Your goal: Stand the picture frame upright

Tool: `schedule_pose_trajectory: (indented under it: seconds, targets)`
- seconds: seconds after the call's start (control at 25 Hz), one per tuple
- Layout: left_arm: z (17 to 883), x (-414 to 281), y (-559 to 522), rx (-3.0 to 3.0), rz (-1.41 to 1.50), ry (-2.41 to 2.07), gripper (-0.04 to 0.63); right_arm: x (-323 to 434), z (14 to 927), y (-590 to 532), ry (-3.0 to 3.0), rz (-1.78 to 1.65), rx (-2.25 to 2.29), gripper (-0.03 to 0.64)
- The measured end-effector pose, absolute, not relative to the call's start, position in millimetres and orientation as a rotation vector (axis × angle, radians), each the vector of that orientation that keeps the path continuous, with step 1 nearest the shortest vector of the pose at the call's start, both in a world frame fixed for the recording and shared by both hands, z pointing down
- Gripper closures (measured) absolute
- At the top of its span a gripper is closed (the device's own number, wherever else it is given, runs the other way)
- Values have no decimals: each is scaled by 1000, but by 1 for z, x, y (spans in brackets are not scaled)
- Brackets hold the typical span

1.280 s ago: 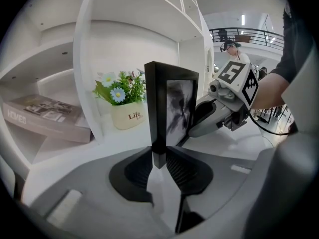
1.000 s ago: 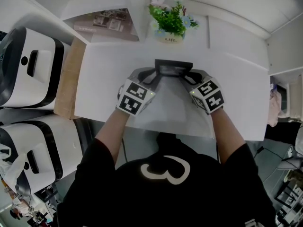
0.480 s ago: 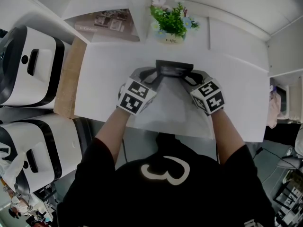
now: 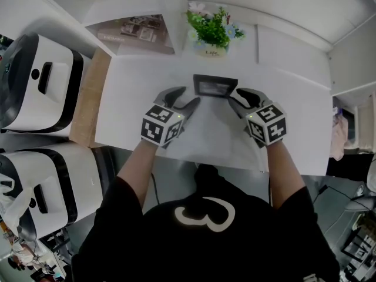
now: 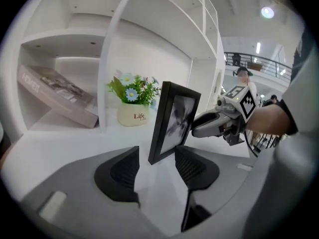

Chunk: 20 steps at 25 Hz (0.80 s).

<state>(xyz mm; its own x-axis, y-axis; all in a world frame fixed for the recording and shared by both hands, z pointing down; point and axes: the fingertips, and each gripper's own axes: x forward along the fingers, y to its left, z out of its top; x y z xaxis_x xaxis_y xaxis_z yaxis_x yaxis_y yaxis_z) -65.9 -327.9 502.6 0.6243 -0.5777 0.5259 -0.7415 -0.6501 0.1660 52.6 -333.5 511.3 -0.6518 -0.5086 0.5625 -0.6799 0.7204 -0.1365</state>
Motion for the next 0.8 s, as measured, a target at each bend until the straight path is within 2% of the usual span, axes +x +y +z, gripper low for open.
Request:
schedule_pose_trajectory:
  seconds: [0.2, 0.4, 0.56, 0.8]
  targets:
    - [484, -87, -298, 2363, 444, -1092, 395, 76, 468, -307, -2536, 602, 1032, 471]
    - [439, -89, -248, 2308, 219, -1056, 503, 80, 404, -253, -2712, 629, 1086, 545]
    - [394, -74, -202, 2349, 81, -1008, 561, 71, 362, -201, -2833, 637, 1046, 591]
    - [339, -48, -139, 2461, -1, -951, 586, 57, 337, -130, -2916, 656, 958, 614]
